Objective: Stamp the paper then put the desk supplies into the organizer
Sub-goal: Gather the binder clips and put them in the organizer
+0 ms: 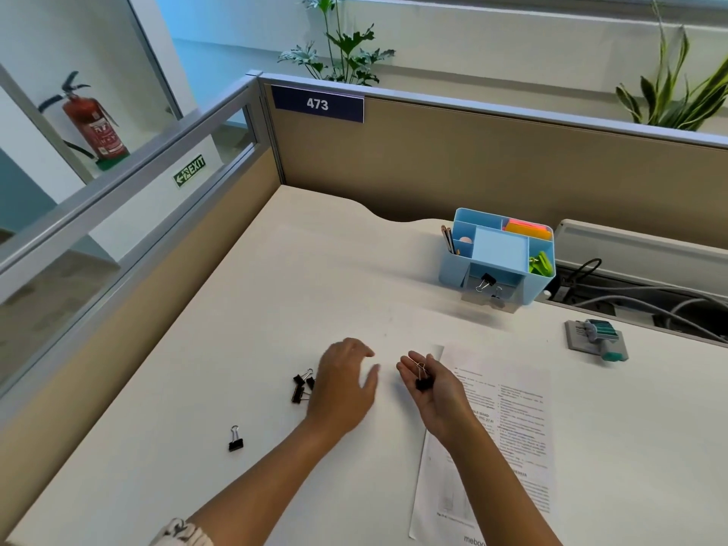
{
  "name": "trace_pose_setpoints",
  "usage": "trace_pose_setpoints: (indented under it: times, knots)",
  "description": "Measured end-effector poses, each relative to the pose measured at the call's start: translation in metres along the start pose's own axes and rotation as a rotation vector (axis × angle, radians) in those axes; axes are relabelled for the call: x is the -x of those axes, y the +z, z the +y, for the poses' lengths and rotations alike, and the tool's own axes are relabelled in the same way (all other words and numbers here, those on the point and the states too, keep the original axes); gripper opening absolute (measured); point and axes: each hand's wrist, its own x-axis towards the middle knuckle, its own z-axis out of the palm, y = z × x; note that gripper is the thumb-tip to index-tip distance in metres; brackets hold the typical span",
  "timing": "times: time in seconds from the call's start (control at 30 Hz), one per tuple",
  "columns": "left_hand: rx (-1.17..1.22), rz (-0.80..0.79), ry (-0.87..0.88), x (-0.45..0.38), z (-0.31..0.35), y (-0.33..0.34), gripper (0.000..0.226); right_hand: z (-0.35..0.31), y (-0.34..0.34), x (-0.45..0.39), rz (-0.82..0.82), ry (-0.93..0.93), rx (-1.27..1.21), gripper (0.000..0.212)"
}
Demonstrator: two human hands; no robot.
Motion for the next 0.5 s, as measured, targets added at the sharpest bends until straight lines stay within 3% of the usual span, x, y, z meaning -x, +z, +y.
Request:
trace_pose_setpoints:
  times: [0.1, 0.2, 0.5]
  knots:
    - [-0.110, -0.066, -0.244, 0.005, -0.028, -0.008, 0.026, 0.002, -0.002, 0.000, 0.017, 0.005, -0.004, 0.025]
    - [-0.167, -0.151, -0.346, 0.012, -0.045, -0.014, 0.031, 0.006, -0.003, 0.001, 0.024, 0.008, 0.008, 0.024]
    - [-0.144, -0.137, -0.381, 0.020, -0.062, -0.017, 0.025, 0.010, -0.004, 0.004, 0.021, 0.003, 0.017, 0.022]
